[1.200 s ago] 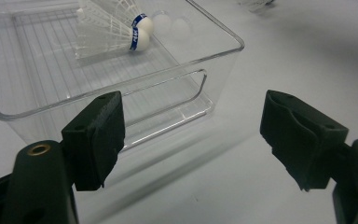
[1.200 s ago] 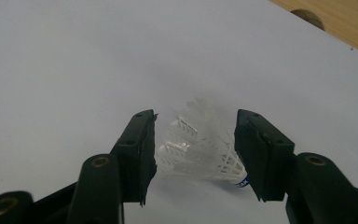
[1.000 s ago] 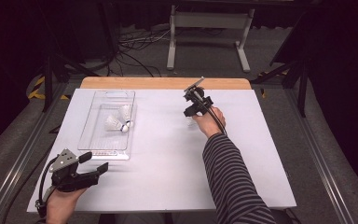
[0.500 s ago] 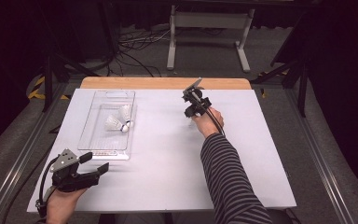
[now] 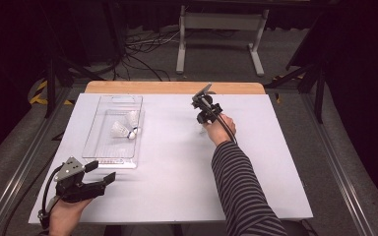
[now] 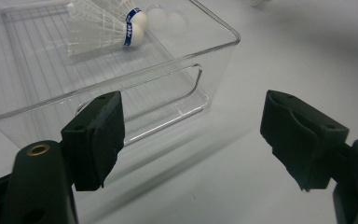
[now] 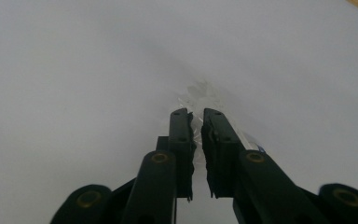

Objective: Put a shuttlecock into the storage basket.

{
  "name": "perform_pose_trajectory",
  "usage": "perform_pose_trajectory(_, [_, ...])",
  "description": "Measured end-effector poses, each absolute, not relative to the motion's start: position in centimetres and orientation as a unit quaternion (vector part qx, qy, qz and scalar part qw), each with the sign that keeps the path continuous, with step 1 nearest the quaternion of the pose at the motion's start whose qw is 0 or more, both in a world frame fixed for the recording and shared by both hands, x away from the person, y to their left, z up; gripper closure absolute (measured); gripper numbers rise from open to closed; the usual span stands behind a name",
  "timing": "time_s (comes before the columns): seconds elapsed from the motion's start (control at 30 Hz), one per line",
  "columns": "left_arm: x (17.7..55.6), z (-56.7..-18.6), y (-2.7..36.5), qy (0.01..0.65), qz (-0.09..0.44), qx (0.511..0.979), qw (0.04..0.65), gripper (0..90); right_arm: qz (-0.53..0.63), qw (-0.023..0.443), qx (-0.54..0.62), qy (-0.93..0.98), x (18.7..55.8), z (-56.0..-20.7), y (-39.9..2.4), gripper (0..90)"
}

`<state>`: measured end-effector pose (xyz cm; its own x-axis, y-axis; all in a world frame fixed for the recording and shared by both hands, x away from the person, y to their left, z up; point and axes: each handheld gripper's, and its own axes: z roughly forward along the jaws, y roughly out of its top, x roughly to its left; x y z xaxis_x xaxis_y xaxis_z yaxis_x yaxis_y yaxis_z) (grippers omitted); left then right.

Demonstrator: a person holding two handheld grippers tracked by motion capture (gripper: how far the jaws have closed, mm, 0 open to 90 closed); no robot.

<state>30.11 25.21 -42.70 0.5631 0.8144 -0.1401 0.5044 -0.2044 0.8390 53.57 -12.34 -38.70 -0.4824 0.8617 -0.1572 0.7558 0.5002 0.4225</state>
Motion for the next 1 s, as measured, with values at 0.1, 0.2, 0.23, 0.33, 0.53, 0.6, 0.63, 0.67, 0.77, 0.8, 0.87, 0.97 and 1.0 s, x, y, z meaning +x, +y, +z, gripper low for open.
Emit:
perform_pose_trajectory(0.1, [30.1, -42.7, 25.3, 0.435, 0.169, 0.758, 0.456, 22.9, 0.146, 0.179, 0.475, 0.849, 53.5, -38.7, -12.2, 88.0])
perform_pose_trajectory(0.2, [30.1, -42.7, 25.2, 0.435, 0.169, 0.757, 0.457, 22.9, 0.145, 0.182, 0.473, 0.850, 53.5, -38.5, -12.3, 89.9])
perform_pose_trajectory(0.23, [30.1, -42.7, 25.2, 0.435, 0.170, 0.757, 0.457, 22.9, 0.145, 0.182, 0.474, 0.849, 53.4, -38.5, -12.3, 90.0])
perform_pose_trajectory(0.33, [30.1, -42.7, 25.2, 0.435, 0.170, 0.757, 0.457, 22.9, 0.145, 0.184, 0.474, 0.849, 53.3, -38.2, -12.5, 90.0])
perform_pose_trajectory(0.53, [30.2, -42.7, 25.5, 0.440, 0.172, 0.753, 0.458, 22.9, 0.147, 0.189, 0.472, 0.848, 53.0, -37.7, -13.1, 90.0])
perform_pose_trajectory(0.6, [30.2, -42.7, 25.5, 0.441, 0.171, 0.753, 0.458, 22.9, 0.147, 0.194, 0.469, 0.849, 52.9, -37.5, -13.3, 90.0])
perform_pose_trajectory(0.63, [30.2, -42.7, 25.5, 0.440, 0.171, 0.753, 0.458, 22.9, 0.146, 0.194, 0.469, 0.849, 52.8, -37.4, -13.4, 90.0])
perform_pose_trajectory(0.67, [30.2, -42.7, 25.5, 0.439, 0.169, 0.754, 0.457, 22.9, 0.146, 0.195, 0.469, 0.849, 52.7, -37.3, -13.5, 90.0])
perform_pose_trajectory(0.77, [30.2, -42.7, 25.4, 0.441, 0.169, 0.753, 0.459, 22.9, 0.150, 0.197, 0.469, 0.848, 52.5, -37.0, -13.8, 90.0])
perform_pose_trajectory(0.8, [30.2, -42.7, 25.4, 0.440, 0.168, 0.754, 0.458, 23.0, 0.151, 0.197, 0.468, 0.848, 52.5, -36.9, -13.9, 90.0])
perform_pose_trajectory(0.87, [30.2, -42.7, 25.5, 0.440, 0.170, 0.754, 0.458, 22.9, 0.157, 0.196, 0.468, 0.847, 52.3, -36.7, -14.2, 90.0])
perform_pose_trajectory(0.97, [30.2, -42.7, 25.5, 0.440, 0.170, 0.754, 0.458, 23.0, 0.166, 0.192, 0.468, 0.846, 51.9, -36.2, -14.6, 90.0])
perform_pose_trajectory(1.0, [30.2, -42.7, 25.5, 0.440, 0.170, 0.754, 0.458, 23.0, 0.169, 0.191, 0.467, 0.847, 51.8, -36.1, -14.7, 90.0])
